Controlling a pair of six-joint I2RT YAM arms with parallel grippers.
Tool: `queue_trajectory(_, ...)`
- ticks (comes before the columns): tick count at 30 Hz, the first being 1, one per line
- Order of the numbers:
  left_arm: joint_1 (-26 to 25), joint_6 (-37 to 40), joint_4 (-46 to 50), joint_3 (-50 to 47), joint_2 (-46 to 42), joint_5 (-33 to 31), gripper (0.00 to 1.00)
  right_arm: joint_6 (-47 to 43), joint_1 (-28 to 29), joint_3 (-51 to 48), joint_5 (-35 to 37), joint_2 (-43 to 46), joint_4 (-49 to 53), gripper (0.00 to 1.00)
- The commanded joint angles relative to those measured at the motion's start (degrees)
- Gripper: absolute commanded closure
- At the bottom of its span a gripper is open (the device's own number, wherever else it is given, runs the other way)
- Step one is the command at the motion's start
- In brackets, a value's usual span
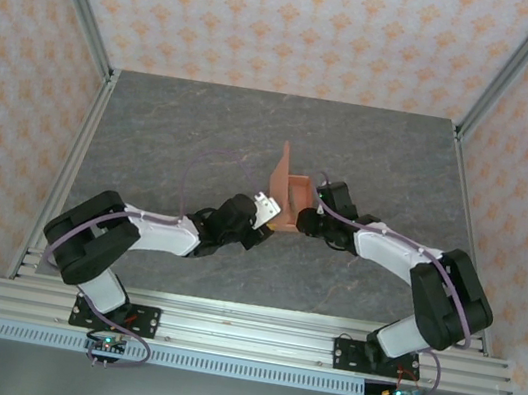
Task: Fold the paper box
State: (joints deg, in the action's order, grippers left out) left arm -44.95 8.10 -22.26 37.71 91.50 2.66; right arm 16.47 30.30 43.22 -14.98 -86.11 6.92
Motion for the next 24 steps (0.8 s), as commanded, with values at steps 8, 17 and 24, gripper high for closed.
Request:
queue_trajectory(8,0.33,-4.27,2.08,-3.60,-10.48,1.37,0.44,-2.88,-3.22,0.98,0.60,4.17,3.38,0.58)
queue_trajectory(17,0.35,-22.43,15.28,-0.97,-25.94,2.32,0.31,-1.70,-4.51,2.12,-6.28,-1.22,-1.49,0.58)
queue_trajectory(24,1.37,-29.19,34.20,18.01,-19.71,-3.01,0.25,2.63,-3.56,-2.39,-11.04,-0.51,-9.33,0.60)
